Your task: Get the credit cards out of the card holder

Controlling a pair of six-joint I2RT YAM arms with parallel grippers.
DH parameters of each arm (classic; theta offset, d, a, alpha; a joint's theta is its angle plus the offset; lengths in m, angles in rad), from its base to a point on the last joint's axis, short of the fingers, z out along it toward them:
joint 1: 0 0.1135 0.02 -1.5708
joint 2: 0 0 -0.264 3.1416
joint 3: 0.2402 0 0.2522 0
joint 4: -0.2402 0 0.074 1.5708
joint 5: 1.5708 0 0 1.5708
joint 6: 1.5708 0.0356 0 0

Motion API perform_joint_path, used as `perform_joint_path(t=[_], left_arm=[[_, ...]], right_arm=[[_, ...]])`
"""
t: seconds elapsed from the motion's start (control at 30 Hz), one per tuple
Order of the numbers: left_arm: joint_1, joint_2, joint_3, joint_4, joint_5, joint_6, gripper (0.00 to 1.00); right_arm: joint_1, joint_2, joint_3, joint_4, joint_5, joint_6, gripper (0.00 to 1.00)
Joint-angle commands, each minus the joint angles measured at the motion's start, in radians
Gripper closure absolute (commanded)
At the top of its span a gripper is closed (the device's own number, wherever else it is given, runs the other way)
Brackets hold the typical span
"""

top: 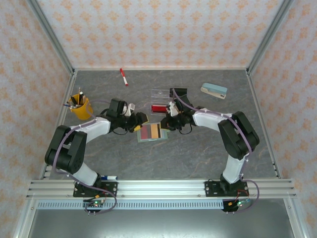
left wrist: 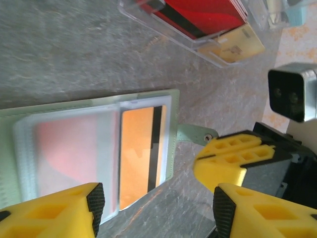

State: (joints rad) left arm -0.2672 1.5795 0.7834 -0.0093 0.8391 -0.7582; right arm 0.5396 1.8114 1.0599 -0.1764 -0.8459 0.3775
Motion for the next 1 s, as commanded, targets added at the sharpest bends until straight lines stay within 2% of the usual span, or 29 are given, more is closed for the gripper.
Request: perform_joint_path(t=[0.0,0.2,0.43,0.7,0.97], left_arm=[[-0.037,0.041,0.024,0.042,0.012,-0.028,0.46],[-0.080,0.118,0.058,0.021,-0.041,-0.054,0.64],[-0.098,0.170,0.086,-0.028,-0.085,-0.044,0.76],[-0.101,0.217,0.092,-0.101,-0.127,-0.019,0.82],[-0.101,0.235,0.084,-0.059,-0.073,-0.018,0.77]], right_arm=[[-0.002,0.028,0.031,-0.042,0.074,0.024,0.81],[-0.003,0.069,0.042,-0.038,0.077,0.051,0.79],[-0.003,0.107,0.054,-0.037,0.056,0.055,0.79],[0.014,0.138,0.070,-0.031,0.036,0.051,0.79],[0.031,0.169,0.089,-0.038,0.040,0.054,0.79]])
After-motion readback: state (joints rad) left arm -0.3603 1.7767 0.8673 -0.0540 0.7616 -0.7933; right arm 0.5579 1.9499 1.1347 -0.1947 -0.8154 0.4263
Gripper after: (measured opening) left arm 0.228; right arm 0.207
